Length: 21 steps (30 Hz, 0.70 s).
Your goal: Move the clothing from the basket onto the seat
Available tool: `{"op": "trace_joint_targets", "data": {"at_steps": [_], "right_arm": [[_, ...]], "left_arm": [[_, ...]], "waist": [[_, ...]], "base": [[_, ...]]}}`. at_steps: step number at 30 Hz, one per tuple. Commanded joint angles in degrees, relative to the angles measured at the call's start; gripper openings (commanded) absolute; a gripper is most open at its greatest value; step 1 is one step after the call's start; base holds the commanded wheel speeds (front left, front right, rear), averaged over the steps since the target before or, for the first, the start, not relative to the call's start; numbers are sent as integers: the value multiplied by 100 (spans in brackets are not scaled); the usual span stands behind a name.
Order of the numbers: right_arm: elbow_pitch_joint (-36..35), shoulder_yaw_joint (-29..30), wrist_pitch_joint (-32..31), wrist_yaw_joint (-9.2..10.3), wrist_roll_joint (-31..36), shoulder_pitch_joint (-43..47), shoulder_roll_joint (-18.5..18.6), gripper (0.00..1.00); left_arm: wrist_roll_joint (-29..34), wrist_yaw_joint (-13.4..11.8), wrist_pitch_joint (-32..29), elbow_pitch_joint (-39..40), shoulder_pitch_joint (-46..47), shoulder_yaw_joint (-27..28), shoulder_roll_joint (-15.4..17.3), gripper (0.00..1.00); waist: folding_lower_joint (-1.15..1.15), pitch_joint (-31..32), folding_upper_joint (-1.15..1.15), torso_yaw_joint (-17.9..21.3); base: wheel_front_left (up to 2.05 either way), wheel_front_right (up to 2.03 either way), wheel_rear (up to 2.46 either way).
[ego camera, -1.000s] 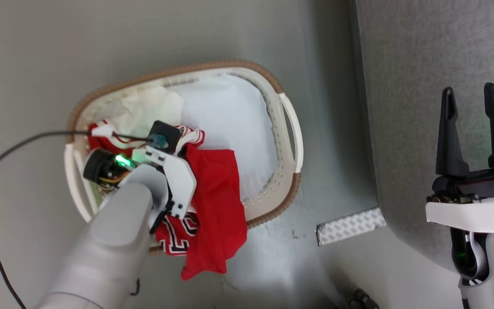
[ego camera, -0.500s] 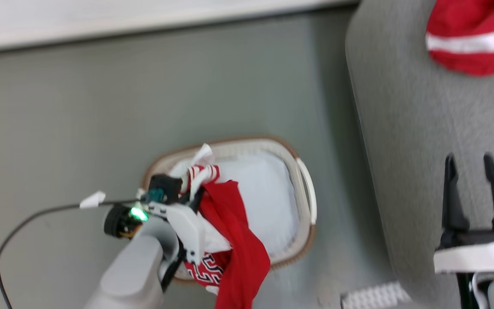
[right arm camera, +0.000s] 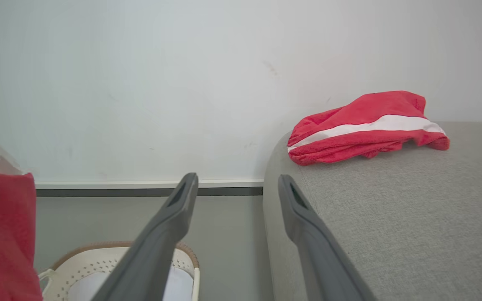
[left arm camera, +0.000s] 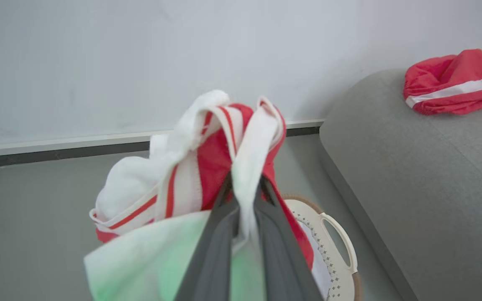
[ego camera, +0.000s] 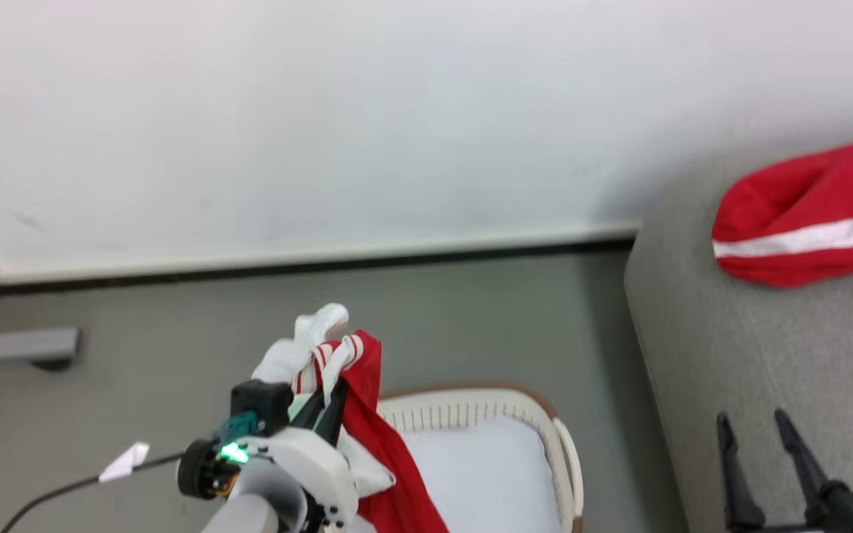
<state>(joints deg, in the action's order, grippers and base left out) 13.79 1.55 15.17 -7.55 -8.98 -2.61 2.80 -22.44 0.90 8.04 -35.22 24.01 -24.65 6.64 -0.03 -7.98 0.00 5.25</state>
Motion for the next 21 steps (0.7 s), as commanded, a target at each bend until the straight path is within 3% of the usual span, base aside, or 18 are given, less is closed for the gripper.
{"op": "trace_joint_targets", "data": {"at_steps": [1, 14, 21], "right_arm": [[61, -87, -3, 13, 25, 221, 17, 100], [-48, -794, -3, 13, 118, 280, 14, 100], [-272, -1949, -107, 13, 85, -86, 60, 100]], "left_arm": [[-59, -99, -90, 382, -324, 39, 108, 0], [-140, -568, -927, 2753, -1201, 95, 575, 0], [-118, -645, -1243, 3634, -1214, -3, 630, 0]], "waist": [[3, 796, 0, -238], [3, 1338, 0, -404], [3, 1381, 0, -465]], "base": [[0, 0, 0], [0, 0, 0], [0, 0, 0]]}}
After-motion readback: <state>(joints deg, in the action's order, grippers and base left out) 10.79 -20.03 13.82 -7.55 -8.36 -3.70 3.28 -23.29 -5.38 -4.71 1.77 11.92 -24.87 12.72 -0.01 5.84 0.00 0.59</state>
